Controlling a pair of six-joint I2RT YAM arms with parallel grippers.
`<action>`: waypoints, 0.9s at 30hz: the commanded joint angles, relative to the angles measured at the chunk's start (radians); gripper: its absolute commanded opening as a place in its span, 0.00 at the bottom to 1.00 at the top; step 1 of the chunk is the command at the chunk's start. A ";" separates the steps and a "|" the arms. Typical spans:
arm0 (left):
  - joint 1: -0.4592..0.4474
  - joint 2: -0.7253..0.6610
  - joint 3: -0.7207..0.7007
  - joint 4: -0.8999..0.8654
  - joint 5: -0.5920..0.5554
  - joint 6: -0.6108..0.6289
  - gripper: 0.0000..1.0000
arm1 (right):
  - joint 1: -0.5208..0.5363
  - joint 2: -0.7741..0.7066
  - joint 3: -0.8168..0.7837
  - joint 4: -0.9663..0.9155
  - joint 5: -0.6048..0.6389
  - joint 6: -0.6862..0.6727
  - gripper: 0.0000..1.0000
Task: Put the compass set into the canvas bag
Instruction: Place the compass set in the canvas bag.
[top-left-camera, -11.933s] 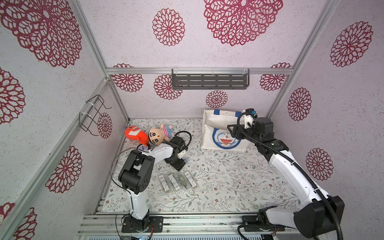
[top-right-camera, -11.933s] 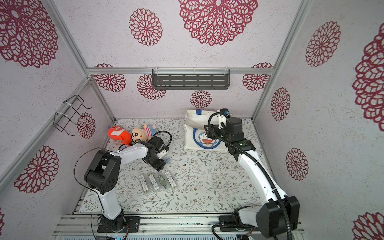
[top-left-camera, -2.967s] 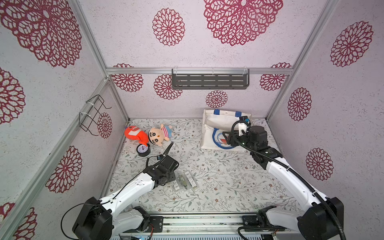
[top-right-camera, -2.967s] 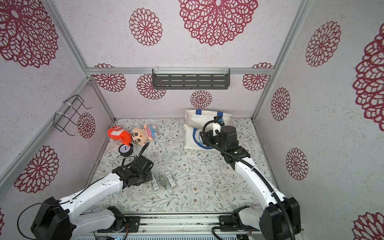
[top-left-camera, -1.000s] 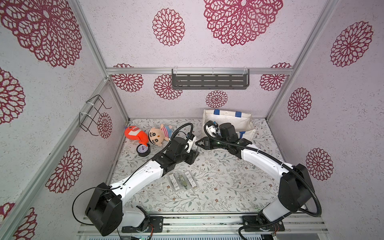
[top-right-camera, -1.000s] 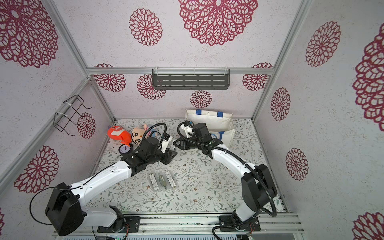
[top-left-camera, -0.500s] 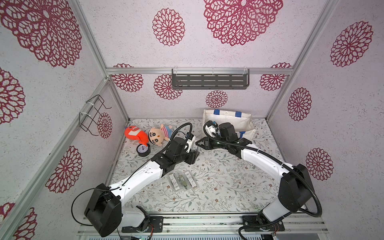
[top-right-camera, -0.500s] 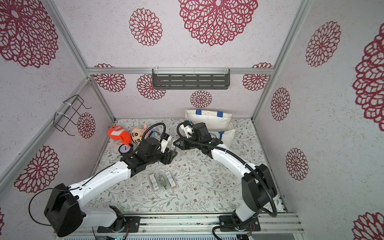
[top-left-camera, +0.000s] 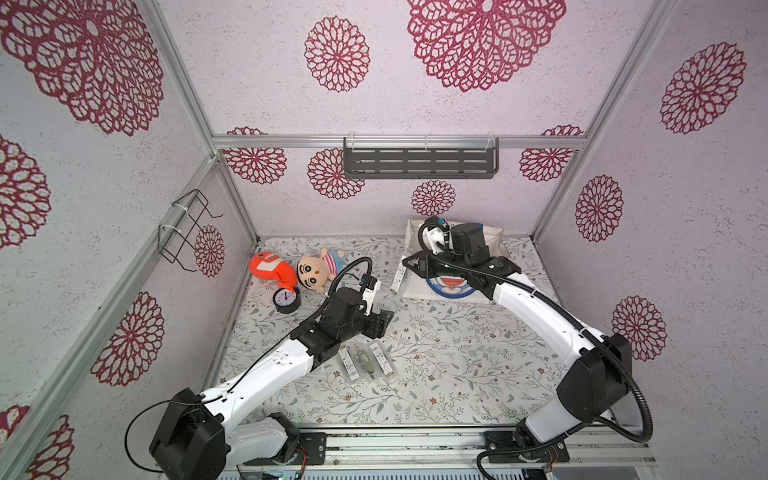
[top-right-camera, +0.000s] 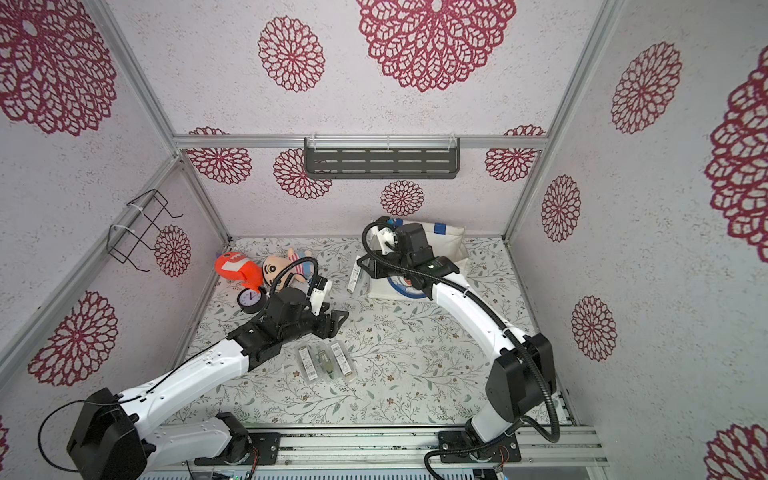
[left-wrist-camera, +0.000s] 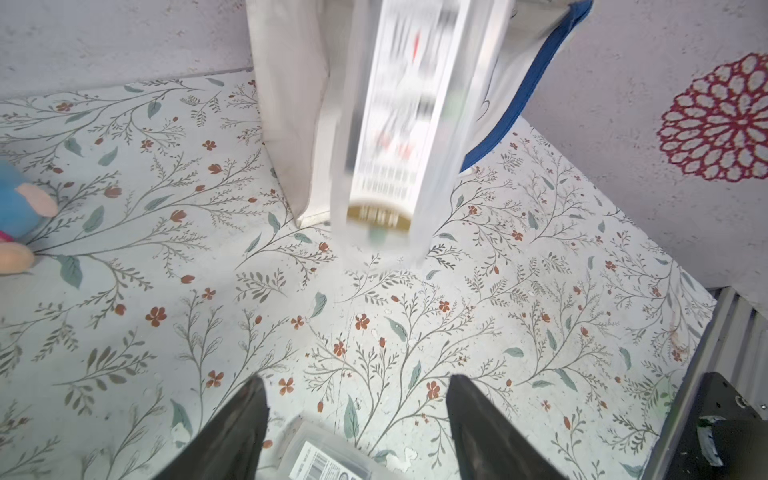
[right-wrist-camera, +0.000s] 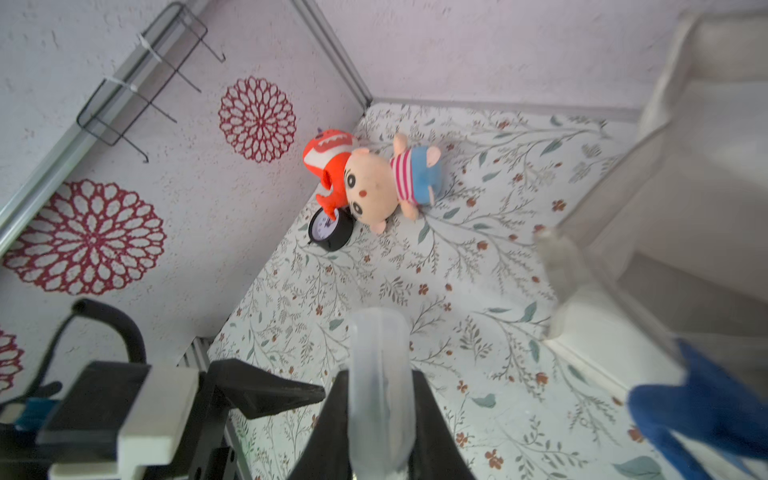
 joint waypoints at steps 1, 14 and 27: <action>-0.001 -0.034 -0.011 0.024 -0.036 -0.010 0.72 | -0.065 -0.052 0.087 -0.021 0.038 -0.035 0.00; 0.020 -0.044 -0.037 0.033 -0.008 -0.073 0.71 | -0.288 0.096 0.311 -0.093 0.188 -0.053 0.00; 0.056 -0.046 -0.056 0.018 -0.006 -0.098 0.70 | -0.301 0.275 0.347 -0.189 0.323 -0.107 0.00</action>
